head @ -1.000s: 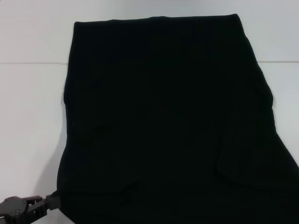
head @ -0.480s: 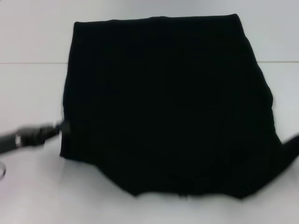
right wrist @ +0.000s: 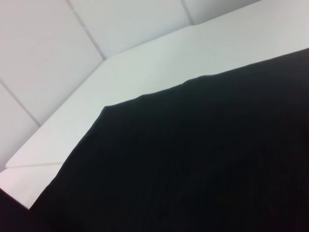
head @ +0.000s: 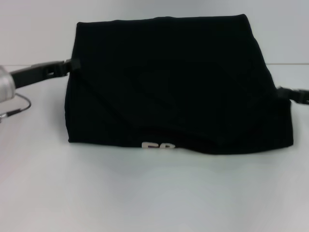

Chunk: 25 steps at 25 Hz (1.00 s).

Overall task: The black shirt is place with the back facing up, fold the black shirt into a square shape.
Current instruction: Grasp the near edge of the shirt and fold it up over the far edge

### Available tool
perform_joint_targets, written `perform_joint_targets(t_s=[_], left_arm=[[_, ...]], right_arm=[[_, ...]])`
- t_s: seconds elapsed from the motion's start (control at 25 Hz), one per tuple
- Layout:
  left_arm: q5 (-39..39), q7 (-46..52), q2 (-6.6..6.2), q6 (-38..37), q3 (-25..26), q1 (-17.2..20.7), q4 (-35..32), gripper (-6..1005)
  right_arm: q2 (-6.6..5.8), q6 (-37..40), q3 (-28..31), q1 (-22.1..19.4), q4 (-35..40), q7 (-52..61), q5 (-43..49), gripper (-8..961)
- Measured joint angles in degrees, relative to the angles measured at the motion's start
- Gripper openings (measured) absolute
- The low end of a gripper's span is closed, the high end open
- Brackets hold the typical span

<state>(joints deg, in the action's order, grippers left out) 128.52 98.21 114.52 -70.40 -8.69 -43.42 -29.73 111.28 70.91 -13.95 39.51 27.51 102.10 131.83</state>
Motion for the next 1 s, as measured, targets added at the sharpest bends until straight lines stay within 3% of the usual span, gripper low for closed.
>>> perform_joint_targets(t_s=[0.08,0.44,0.84,1.0], left_arm=[[0.0,-0.2,0.01,6.6,-1.2,-2.3,1.4,50],[0.0,-0.8,0.45,18.4,-2.7,-5.9,3.2,69],[-2.8,-2.1,0.44,24.2,-2.8,-7.8,3.7,90],[-5.8,-5.7,0.48,27.2,-2.9,-8.1,6.3,98]], right_arm=[[0.38,-4.7,-0.2,2.0,-1.7,0.0,0.0,118],[2.06,-24.0,-1.3,10.1,-5.3,-0.1,-0.1,130],[-0.21,-29.2,-2.5,13.9,-6.9,0.0,-0.9,143],[-0.28,-31.6,-2.9,14.1,-8.7,-0.3,-1.1,149]])
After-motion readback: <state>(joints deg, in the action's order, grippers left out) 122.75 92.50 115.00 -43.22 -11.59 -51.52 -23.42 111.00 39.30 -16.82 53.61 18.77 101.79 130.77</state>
